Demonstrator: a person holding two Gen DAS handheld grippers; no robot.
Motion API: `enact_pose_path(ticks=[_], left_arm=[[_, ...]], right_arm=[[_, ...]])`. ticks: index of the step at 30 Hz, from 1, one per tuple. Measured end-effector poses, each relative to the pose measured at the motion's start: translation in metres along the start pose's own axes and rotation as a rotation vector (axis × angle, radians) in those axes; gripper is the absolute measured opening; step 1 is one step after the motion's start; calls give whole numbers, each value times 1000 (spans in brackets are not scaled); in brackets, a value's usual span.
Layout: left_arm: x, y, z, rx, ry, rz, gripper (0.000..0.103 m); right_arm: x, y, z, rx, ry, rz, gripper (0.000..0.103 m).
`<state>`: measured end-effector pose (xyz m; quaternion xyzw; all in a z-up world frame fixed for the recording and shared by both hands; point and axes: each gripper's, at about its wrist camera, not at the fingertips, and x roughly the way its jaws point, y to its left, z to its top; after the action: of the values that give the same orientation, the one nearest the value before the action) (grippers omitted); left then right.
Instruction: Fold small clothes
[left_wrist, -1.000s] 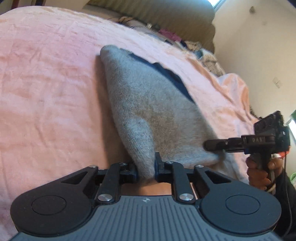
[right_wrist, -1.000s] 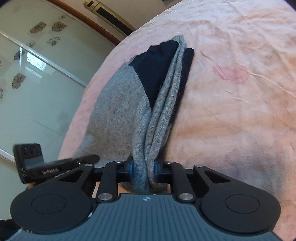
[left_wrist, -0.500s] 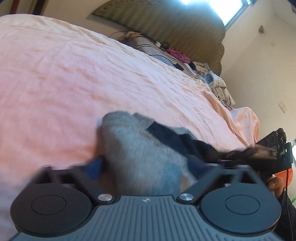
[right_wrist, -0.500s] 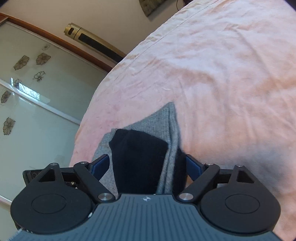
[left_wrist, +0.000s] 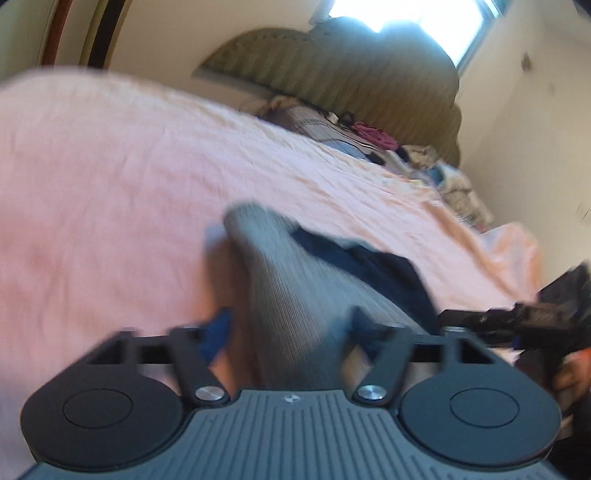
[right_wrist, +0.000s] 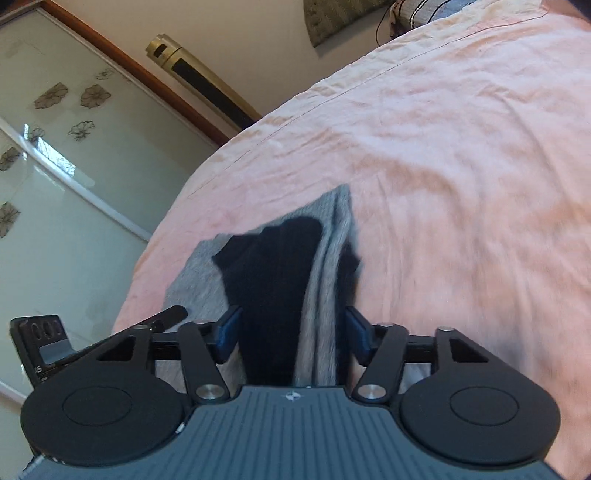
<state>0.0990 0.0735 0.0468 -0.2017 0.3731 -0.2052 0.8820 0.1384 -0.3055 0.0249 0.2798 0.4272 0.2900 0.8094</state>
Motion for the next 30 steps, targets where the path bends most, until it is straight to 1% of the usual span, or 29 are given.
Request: enact_pose_path(ticks=[1,2,3,4,5,6,7,8,9,10,11,12,13,14,15,16,17,18,19,20,21,22,23,24,26,27,28,29,30], left_arm=[[-8,4,-12,-56,29,-68,87],[-11,4,-23,-93,70,-114,87],[-12,3,-33,-113,102,-139,85],[-12,1,-43,-120,124,-151,68],[-14,-4,-52,-70,126,-124,50],[-14,-9,-56,-9,131,-53,17],[-16,-7,-56,-6,132,-47,16],[-17,-2,-54,-24,145,-59,16],[-17,1,-50,-8,152,-60,16],[-17,0,-48,23,153,-47,19],[-20,-6,-47,52,155,-14,20],[-24,-15,-45,77,148,29,23],[-37,-27,-48,122,114,78,25],[-46,-39,-50,163,74,100,25],[-55,-55,-53,222,19,108,31],[-61,-69,-60,273,-30,100,44],[-59,-79,-66,305,-47,84,52],[-52,-87,-71,329,-28,66,61],[-40,-93,-77,349,20,53,61],[-27,-96,-83,365,66,70,61],[-17,-95,-89,386,92,108,60],[-12,-91,-94,409,70,119,58],[-14,-88,-98,419,47,108,58],[-16,-88,-98,422,44,109,58],[-29,-93,-97,406,35,132,59],[-41,-95,-98,396,11,147,60],[-52,-98,-101,393,-22,169,69],[-61,-100,-106,388,-55,195,77],[-68,-99,-111,374,-82,225,92]], right_arm=[[-7,1,-11,-1,23,8,69],[-14,5,-24,-6,39,-1,69],[-18,6,-34,-7,49,-2,69],[-21,7,-45,-10,61,9,62],[-22,12,-56,-38,79,0,54],[-21,18,-64,-92,89,-45,29],[-24,24,-70,-139,78,-66,25],[-26,26,-74,-167,76,-69,25],[-26,26,-76,-188,68,-75,22],[-27,26,-76,-192,65,-81,20],[-28,27,-75,-179,64,-86,22],[-32,31,-75,-167,58,-103,33],[-40,37,-74,-164,24,-140,44],[-50,46,-75,-174,-37,-171,46],[-59,57,-76,-204,-98,-177,46],[-64,68,-76,-235,-137,-161,46],[-65,80,-76,-250,-156,-142,47],[-61,88,-75,-258,-155,-117,50],[-53,93,-74,-264,-136,-89,60],[-41,95,-71,-261,-106,-76,65],[-26,91,-69,-244,-68,-89,68],[-11,84,-70,-229,-20,-128,67],[1,75,-73,-223,1,-156,63],[-2,72,-79,-244,-51,-153,56],[-14,76,-85,-223,-43,-156,58],[-23,78,-90,-213,-51,-153,64],[-34,81,-97,-219,-73,-146,74],[-47,84,-107,-227,-107,-153,80],[-56,86,-117,-236,-136,-184,94]])
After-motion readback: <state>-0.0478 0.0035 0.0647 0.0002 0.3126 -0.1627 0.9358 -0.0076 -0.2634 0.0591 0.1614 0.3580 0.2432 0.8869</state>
